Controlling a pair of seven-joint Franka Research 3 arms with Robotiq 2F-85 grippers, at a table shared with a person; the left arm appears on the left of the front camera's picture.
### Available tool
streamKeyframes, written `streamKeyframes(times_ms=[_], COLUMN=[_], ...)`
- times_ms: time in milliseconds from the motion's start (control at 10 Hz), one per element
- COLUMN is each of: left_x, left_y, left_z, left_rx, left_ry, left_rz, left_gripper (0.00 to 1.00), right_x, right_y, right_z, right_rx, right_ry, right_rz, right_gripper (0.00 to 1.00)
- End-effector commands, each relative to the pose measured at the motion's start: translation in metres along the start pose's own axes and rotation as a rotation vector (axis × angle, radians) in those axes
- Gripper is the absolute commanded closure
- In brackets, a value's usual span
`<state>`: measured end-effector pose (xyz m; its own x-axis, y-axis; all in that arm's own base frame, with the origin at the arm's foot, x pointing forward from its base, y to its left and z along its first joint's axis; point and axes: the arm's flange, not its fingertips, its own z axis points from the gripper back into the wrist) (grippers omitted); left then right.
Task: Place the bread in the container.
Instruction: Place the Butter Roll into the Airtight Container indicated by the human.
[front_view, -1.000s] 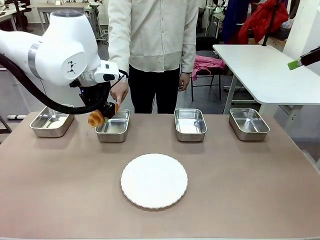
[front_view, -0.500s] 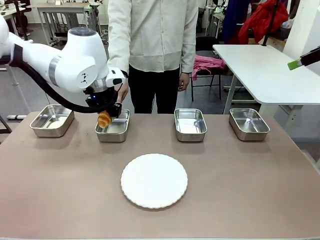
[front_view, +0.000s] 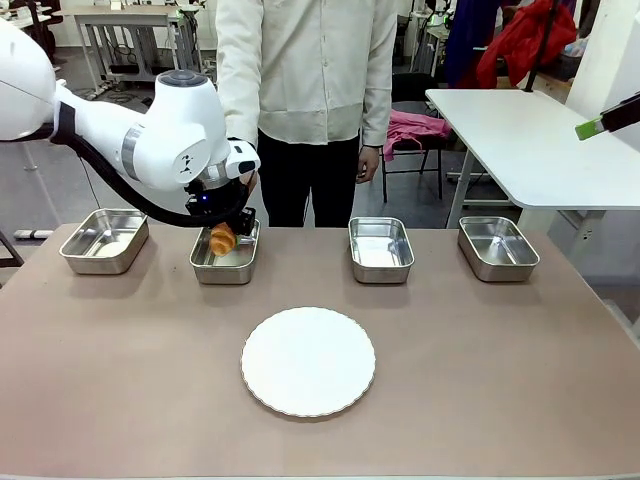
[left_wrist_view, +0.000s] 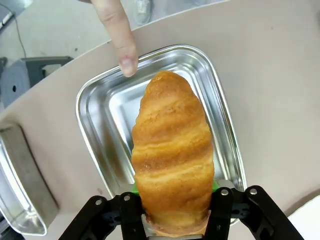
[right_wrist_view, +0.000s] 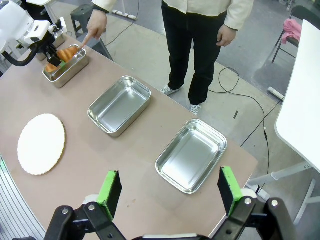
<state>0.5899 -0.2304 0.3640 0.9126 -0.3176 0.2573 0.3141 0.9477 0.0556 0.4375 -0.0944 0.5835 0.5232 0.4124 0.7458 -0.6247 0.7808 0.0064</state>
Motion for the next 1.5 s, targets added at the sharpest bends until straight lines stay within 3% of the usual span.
streamKeyframes(times_ms=[0, 600, 700, 1400], left_x=[0.001, -0.005, -0.001, -0.001], left_y=[-0.005, 0.004, -0.001, -0.001], left_z=[0.003, 0.016, 0.004, 0.004], left_rx=[0.044, 0.027, 0.008, 0.008], left_ry=[0.002, 0.016, 0.010, 0.010], left_rz=[0.022, 0.066, 0.011, 0.011], left_gripper=[0.01, 0.00, 0.00, 0.00], right_x=[0.000, 0.000, 0.000, 0.000], right_y=[0.000, 0.000, 0.000, 0.000], right_z=[-0.001, -0.001, -0.001, -0.001], right_rx=[0.014, 0.014, 0.014, 0.014], right_ry=[-0.028, -0.028, -0.028, -0.028], right_rz=[0.001, 0.001, 0.001, 0.001], right_gripper=[0.00, 0.00, 0.00, 0.00])
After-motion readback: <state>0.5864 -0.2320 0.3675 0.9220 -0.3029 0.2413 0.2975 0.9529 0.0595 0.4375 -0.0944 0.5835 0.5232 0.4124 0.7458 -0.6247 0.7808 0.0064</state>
